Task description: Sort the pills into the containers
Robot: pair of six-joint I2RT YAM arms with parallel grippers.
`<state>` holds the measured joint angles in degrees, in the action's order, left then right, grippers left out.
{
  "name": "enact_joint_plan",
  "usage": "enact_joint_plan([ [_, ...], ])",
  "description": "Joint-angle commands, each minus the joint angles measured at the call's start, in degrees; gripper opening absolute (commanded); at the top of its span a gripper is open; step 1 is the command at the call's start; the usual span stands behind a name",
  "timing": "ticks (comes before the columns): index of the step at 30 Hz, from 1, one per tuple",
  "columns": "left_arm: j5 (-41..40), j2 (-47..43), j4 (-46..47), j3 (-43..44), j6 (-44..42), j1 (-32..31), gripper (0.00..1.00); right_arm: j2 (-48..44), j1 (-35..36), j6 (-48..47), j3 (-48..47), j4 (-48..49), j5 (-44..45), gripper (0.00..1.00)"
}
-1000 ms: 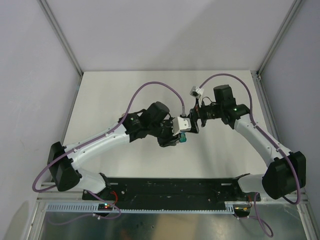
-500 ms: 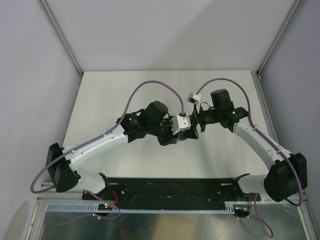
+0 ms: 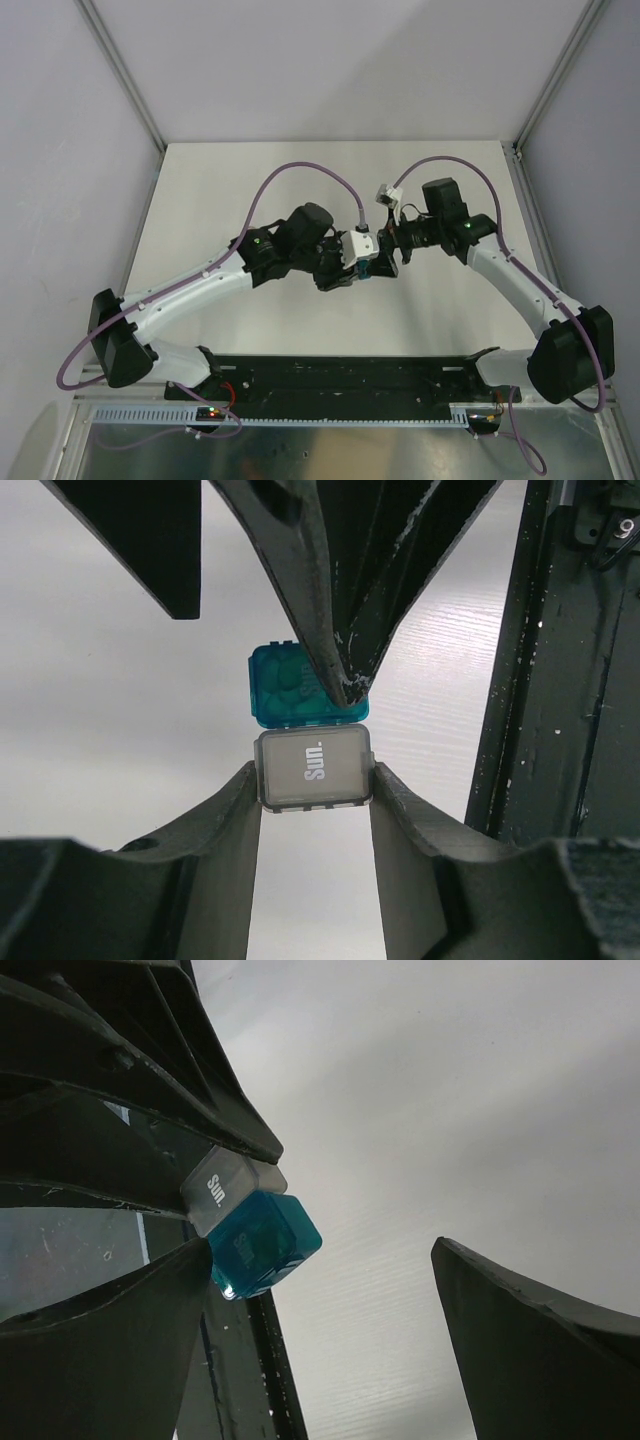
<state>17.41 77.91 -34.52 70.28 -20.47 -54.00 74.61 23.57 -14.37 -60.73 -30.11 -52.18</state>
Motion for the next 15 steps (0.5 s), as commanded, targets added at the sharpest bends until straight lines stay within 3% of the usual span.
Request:
enact_joint_plan([
  [1, -1.3, -1.6, 3.6, 0.1, 0.7, -0.2, 0.00, -1.0, -1.3, 1.9, -0.5, 1.5, -2.8, 0.98],
  [15, -3.1, -1.0, 4.5, 1.1, 1.4, -0.7, 0.00, 4.9, -4.6, 8.2, -5.7, 1.0, -11.0, 0.97],
])
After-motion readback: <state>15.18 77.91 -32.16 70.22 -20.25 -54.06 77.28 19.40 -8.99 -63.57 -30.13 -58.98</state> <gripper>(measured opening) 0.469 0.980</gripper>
